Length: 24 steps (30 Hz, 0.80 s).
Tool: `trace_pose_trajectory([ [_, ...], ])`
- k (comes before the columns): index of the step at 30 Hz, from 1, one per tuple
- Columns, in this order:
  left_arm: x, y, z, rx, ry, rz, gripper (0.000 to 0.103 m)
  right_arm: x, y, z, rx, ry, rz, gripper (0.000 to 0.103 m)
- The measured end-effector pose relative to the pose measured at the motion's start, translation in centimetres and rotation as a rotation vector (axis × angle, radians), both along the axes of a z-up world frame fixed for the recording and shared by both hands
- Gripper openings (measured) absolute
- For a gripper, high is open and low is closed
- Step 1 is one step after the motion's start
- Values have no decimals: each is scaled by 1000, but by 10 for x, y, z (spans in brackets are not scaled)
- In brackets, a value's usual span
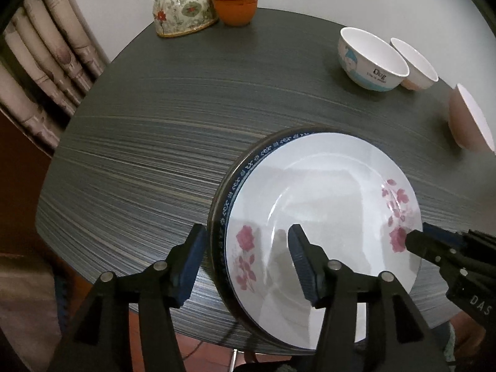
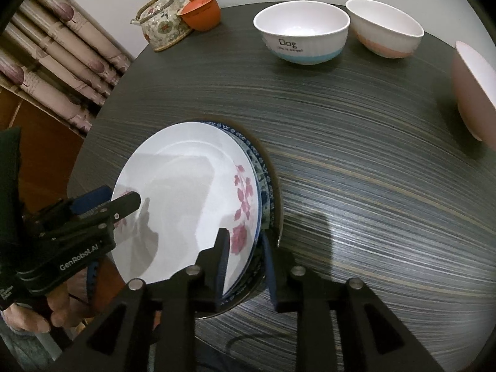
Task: Organize plates and bowls
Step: 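Open the right gripper and lift it off the plate rim, then move the right gripper to the large pink-rimmed bowl and grasp its rim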
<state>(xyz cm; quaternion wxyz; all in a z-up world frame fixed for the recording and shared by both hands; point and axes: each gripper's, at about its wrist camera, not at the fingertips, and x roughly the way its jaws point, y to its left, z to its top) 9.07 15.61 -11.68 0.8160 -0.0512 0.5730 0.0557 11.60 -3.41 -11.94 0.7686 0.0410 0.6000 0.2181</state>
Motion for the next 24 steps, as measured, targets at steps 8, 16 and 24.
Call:
trace_pose_trajectory([
  [8,-4,-6,23,-5,-57,27,62,-4,-29,12,2,-16,-47,32],
  [16,9,-65,34,-56,-61,-36,65,-4,-114,19,0,-21,-178,32],
  [24,37,-145,51,-95,-73,-145,67,-2,-213,39,16,-58,-313,41],
])
